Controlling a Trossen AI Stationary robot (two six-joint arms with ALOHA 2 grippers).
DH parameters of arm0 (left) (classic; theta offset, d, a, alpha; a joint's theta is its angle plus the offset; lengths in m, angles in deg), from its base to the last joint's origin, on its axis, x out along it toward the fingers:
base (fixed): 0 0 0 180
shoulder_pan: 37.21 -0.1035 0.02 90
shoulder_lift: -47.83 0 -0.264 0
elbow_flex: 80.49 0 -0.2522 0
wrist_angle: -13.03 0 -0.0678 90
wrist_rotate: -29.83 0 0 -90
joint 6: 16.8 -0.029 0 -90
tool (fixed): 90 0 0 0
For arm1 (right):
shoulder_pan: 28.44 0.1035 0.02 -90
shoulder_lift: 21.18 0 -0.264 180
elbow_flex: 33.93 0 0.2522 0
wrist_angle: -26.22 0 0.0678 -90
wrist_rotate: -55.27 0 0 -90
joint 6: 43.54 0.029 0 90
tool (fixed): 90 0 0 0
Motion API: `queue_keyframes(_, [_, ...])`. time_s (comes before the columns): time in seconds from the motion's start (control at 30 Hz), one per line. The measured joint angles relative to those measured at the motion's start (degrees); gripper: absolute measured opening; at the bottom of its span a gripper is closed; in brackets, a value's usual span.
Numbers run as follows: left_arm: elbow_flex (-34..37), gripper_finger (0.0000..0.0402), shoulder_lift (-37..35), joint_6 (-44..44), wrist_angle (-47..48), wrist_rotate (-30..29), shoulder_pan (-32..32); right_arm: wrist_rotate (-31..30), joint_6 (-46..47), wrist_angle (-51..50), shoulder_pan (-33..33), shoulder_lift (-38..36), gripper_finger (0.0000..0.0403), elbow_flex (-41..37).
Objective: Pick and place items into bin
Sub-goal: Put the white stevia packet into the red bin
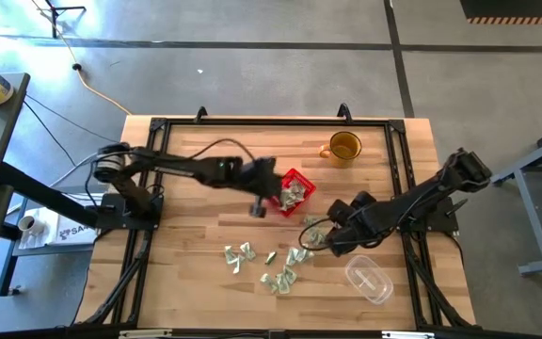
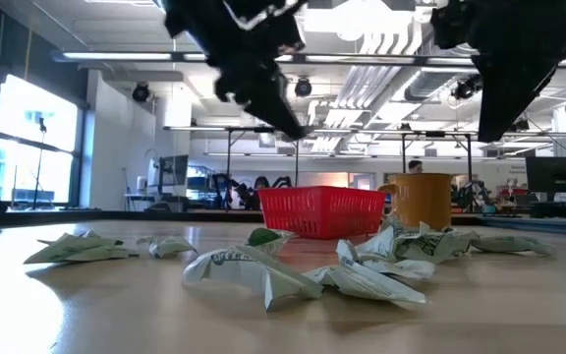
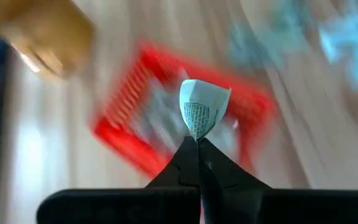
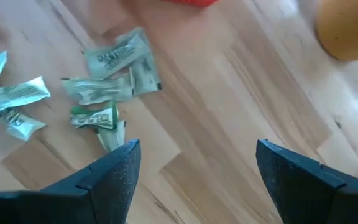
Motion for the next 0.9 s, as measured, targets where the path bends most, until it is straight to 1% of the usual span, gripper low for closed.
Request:
queue_keyframes(0.1, [-2.24, 0.0027, 4.06, -0.18, -2.28, 4.11, -3.51, 0.47, -0.01, 0.31, 0.35, -0.69, 0.0309, 0.02])
queue_keyframes(0.13, [-2.97, 0.0037, 5.31, 0.37, -2.81, 6.02, -4.51, 1.4, -1.1, 0.76, 0.57, -0.69, 0.0309, 0.01])
queue_keyframes(0.17, [-3.54, 0.0055, 6.22, 1.44, -1.77, 7.71, -5.29, 2.67, -2.55, 1.58, 0.68, -0.69, 0.0309, -0.12])
queue_keyframes(0.23, [-5.37, 0.0107, 8.24, 4.8, -2.69, 8.81, -5.85, 5.88, -5.43, 4.99, 1.03, -0.8, 0.0309, -1.15])
queue_keyframes(0.33, [-6.42, 0.019, 9.14, 7.14, 1.63, 7.89, -5.35, 11.13, -8.14, 10.76, 1.35, -0.84, 0.0309, -3.97])
queue_keyframes(0.4, [-7.59, 0.0235, 8.84, 7.63, 4.81, 6.78, -4.49, 12.83, -8.43, 14.21, 1.75, -0.72, 0.0309, -5.6])
queue_keyframes(0.47, [-8.95, 0.0271, 7.24, 9.46, 9.9, 6.79, -3.62, 13.34, -9.43, 18.5, 1.81, -0.66, 0.0309, -7.56])
queue_keyframes(0.53, [-9.81, 0.0294, 5.0, 10.96, 13.15, 7.22, -2.74, 13.95, -10.89, 22.75, 1.85, -0.35, 0.0309, -9.61])
queue_keyframes(0.6, [-9.79, 0.0303, 3.01, 11.85, 17.0, 6.68, -1.6, 14.34, -13.57, 26.71, 1.58, -0.21, 0.0309, -11.89])
queue_keyframes(0.7, [-9.62, 0.03, 0.91, 14.07, 24.91, 4.35, -0.74, 14.78, -15.42, 30.9, 0.78, 0.1, 0.0309, -15.61])
queue_keyframes(0.83, [-7.15, 0.0271, -2.57, 18.03, 30.7, 1.37, -1.02, 16.0, -14.59, 34.43, -1.73, 0.35, 0.0309, -19.89])
queue_keyframes(0.9, [-4.22, 0.0254, -4.57, 20.29, 30.61, 1.01, -1.0, 17.71, -14.7, 37.56, -3.18, 0.38, 0.0309, -21.76])
